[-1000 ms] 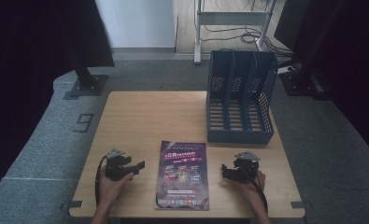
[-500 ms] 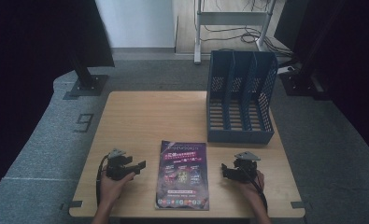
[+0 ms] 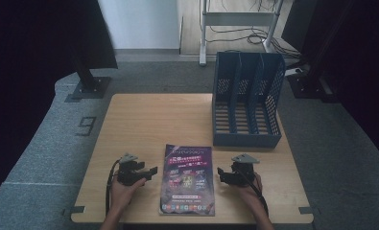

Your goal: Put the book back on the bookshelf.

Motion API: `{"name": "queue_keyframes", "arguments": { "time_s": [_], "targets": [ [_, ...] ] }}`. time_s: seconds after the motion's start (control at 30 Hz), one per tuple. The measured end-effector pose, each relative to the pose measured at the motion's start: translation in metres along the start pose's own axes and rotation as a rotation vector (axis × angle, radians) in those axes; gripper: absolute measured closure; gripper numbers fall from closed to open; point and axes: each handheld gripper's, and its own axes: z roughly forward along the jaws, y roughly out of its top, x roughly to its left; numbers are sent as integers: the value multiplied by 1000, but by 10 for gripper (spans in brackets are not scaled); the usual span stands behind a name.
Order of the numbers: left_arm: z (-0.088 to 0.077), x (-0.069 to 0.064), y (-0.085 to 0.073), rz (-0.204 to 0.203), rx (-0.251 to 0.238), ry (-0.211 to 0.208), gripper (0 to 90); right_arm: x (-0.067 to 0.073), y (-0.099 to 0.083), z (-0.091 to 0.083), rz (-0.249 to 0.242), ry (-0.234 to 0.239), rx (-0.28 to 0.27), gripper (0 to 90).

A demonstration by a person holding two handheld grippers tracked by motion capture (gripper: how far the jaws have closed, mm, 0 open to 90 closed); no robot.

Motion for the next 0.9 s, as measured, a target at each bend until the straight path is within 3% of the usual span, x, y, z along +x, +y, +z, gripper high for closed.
{"name": "queue_keyframes", "arguments": {
  "time_s": [0.2,0.43,0.63,0.9],
  "targets": [
    [10,-13,0,12,-1,-26,289,12,2,6,-13,34,4,155],
    [15,-21,3,26,-3,-47,289,17,2,8,-25,41,8,156],
    [27,-27,9,41,15,-50,289,23,4,13,-30,62,6,162],
    [27,-29,10,48,13,-54,288,39,14,31,-51,95,24,161]
  ]
}}
